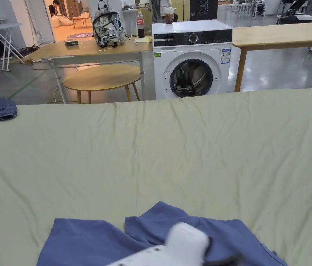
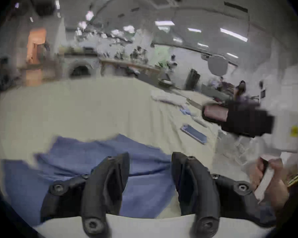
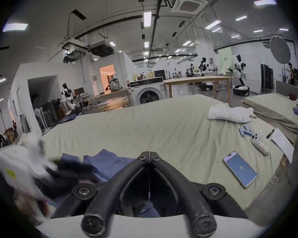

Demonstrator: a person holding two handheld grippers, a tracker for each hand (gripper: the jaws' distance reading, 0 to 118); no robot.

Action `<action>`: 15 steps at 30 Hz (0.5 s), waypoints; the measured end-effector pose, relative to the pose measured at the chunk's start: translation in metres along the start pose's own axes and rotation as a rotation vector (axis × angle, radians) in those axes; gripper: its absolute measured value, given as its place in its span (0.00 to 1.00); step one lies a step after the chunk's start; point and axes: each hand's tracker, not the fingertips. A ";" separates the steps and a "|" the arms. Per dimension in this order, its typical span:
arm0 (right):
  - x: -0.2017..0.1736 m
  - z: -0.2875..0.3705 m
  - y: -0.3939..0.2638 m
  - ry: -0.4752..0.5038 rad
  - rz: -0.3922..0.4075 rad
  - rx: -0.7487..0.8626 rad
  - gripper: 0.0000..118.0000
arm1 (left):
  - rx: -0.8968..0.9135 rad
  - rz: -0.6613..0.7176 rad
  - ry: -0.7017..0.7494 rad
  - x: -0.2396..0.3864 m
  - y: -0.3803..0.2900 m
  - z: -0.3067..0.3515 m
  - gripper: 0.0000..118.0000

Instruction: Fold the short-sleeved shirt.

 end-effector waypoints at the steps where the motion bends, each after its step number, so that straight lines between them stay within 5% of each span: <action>1: -0.003 0.000 0.000 0.004 0.017 -0.006 0.00 | 0.033 -0.014 0.061 -0.012 0.005 0.024 0.42; 4: -0.011 -0.002 0.002 0.034 0.043 -0.012 0.00 | 0.070 -0.036 0.295 -0.041 0.008 0.090 0.33; 5: -0.015 -0.003 0.003 0.050 0.036 -0.015 0.00 | 0.146 -0.033 0.370 -0.046 0.005 0.112 0.10; 6: -0.018 -0.004 0.004 0.071 0.034 -0.016 0.00 | 0.176 -0.027 0.435 -0.051 0.003 0.131 0.00; 15: -0.049 -0.014 0.006 0.157 0.085 -0.017 0.00 | 0.212 0.067 0.640 -0.073 -0.012 0.219 0.00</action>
